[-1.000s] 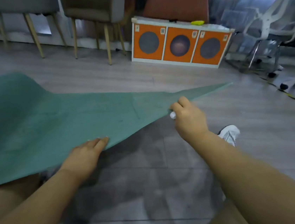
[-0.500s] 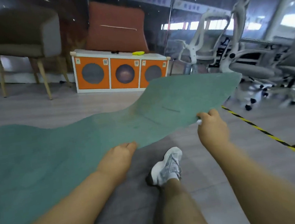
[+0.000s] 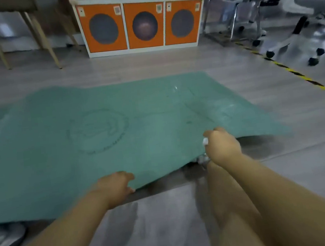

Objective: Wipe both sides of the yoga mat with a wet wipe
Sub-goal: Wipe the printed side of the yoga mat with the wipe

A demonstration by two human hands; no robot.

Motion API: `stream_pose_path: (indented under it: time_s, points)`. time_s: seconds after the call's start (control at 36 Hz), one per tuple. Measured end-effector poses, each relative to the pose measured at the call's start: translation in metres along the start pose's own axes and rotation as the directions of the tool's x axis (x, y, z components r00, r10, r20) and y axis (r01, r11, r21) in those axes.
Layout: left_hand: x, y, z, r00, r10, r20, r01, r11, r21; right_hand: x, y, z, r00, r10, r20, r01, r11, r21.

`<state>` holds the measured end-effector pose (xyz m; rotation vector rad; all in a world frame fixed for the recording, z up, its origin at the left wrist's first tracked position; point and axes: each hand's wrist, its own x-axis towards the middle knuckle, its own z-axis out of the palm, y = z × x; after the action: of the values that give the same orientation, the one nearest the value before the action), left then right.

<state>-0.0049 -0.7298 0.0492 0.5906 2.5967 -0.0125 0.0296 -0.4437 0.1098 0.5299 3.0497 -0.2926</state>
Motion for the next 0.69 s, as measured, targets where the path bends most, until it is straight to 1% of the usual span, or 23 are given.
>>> stream_pose_path:
  time_s: [0.11,0.22,0.31,0.42,0.47,0.53,0.61,0.69]
  points:
    - [-0.008,-0.059,0.012,0.994,-0.104,0.021,0.103,0.994,0.047,0.012,-0.051,0.037,0.99,-0.109,0.085,0.108,0.994,0.017]
    - [-0.02,-0.116,0.026,0.985,-0.17,0.038,0.158,0.962,0.223,0.02,-0.1,0.077,0.96,-0.212,0.184,0.22,0.975,-0.024]
    - [-0.034,-0.156,0.033,0.968,-0.247,0.052,0.214,0.912,0.35,0.016,-0.137,0.111,0.907,-0.306,0.289,0.331,0.943,-0.038]
    - [-0.052,-0.207,0.041,0.936,-0.343,0.08,0.286,0.873,0.394,-0.001,-0.185,0.155,0.812,-0.417,0.407,0.478,0.877,-0.055]
    - [-0.058,-0.227,0.046,0.931,-0.353,0.098,0.286,0.868,0.406,-0.011,-0.204,0.176,0.778,-0.457,0.43,0.527,0.848,-0.053]
    - [-0.062,-0.241,0.053,0.935,-0.338,0.104,0.264,0.863,0.43,-0.02,-0.219,0.195,0.76,-0.481,0.437,0.555,0.83,-0.051]
    - [-0.062,-0.258,0.065,0.945,-0.323,0.055,0.266,0.855,0.445,-0.029,-0.233,0.219,0.755,-0.494,0.431,0.577,0.813,-0.08]
    - [-0.061,-0.27,0.074,0.945,-0.325,0.024,0.285,0.859,0.426,-0.033,-0.235,0.23,0.769,-0.466,0.438,0.561,0.82,-0.113]
